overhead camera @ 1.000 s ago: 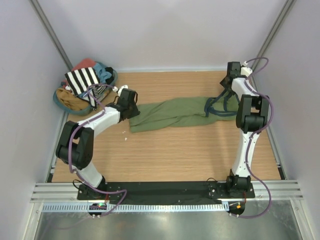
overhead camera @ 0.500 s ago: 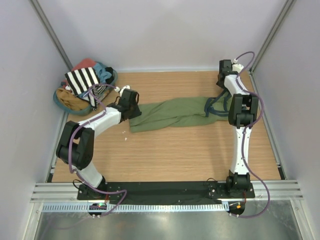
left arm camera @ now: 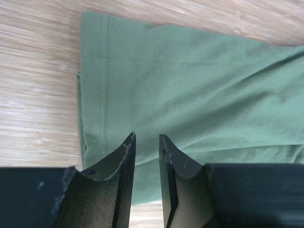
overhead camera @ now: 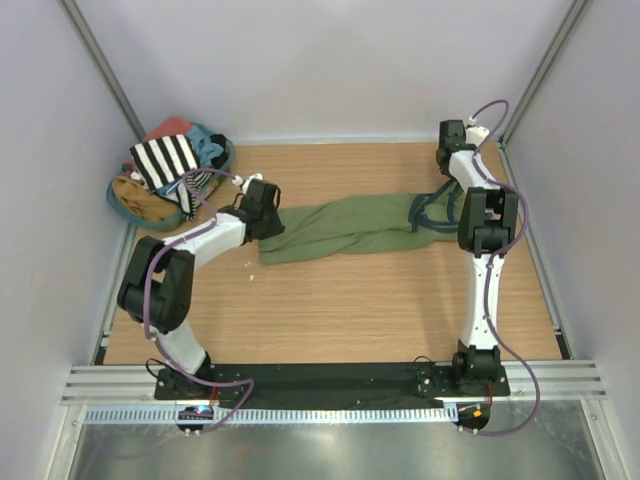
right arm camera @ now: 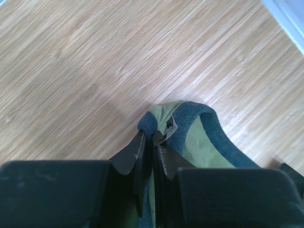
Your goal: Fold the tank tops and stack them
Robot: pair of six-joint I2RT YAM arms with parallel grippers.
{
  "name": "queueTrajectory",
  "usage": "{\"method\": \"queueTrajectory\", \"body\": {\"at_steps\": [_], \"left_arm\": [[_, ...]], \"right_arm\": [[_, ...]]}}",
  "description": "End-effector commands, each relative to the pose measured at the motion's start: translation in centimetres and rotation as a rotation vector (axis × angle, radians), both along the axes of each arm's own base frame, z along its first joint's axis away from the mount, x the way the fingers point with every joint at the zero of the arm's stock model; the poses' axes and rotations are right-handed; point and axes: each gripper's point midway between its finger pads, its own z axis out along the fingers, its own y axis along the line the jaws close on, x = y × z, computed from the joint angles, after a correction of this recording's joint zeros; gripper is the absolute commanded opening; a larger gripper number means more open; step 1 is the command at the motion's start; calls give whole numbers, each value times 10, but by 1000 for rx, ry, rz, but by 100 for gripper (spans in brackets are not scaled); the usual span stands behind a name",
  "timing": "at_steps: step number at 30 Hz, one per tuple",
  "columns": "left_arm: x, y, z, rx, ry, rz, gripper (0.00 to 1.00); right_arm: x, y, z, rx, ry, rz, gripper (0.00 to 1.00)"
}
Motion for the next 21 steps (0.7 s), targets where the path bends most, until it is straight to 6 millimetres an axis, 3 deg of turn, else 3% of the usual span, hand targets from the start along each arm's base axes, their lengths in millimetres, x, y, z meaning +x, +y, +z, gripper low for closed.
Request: {"method": "queueTrajectory", "body": {"at_steps": [1,3,4,8,9,11,14,15,18,21], "left_arm": [[9,-6,-10,15,11,-20,27],[11,-7,-15,27,32,-23,27],[11,-6,-24,37,54,-21,26],[7,-6,-39,47,103,-20,23],[7,-7,-41,47,107,-20,23],[5,-6,-44,49,117,-18,22],[5,-4,-45,52,121,-16,22],[4,-5,-44,53,121,-16,22],[5,-4,-42,54,115,-16,22],[5,-2,-39,58,109,-15,22]], "right_arm": [[12,-6,91,-51,-210,-29,16],[7,-5,90,-50,-212,-24,23],[8,-5,102,-49,-247,-22,29],[3,-7,104,-34,-258,-16,32],[2,-6,103,-25,-257,-12,18],[0,-8,103,-21,-255,-25,3],[-2,-9,102,-18,-254,-26,1],[-1,-8,99,-5,-254,-16,6],[4,-6,92,24,-249,2,37],[8,-4,77,43,-218,3,37]]}}
